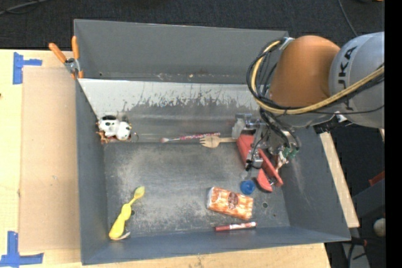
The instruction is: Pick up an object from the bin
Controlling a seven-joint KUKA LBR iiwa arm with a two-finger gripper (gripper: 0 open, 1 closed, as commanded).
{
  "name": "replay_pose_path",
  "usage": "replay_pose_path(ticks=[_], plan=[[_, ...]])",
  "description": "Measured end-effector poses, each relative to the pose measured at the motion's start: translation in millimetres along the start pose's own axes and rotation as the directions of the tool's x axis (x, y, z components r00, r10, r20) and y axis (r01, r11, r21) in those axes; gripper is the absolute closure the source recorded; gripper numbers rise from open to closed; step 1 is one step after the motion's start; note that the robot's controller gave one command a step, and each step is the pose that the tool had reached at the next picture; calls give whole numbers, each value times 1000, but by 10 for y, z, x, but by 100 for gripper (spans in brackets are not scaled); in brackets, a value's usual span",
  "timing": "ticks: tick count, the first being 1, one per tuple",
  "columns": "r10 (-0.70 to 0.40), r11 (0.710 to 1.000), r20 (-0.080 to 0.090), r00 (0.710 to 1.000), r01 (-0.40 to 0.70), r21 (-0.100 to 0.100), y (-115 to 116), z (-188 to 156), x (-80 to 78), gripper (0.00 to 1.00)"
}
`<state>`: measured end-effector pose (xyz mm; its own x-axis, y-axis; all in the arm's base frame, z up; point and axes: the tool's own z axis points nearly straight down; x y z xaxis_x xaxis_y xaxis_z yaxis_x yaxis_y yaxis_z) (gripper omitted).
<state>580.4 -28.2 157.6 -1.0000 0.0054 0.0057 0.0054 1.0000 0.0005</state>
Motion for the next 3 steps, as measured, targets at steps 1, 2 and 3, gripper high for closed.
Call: replay_pose_path(ticks=[1, 2, 3], plan=[[-1, 1000, 5, 1000, 1, 0, 2, -21, -13, 0], [102, 995, 6, 995, -102, -2, 52, 793, 452, 0], [152, 988, 10, 988, -152, -2, 128, 579, 642, 0]])
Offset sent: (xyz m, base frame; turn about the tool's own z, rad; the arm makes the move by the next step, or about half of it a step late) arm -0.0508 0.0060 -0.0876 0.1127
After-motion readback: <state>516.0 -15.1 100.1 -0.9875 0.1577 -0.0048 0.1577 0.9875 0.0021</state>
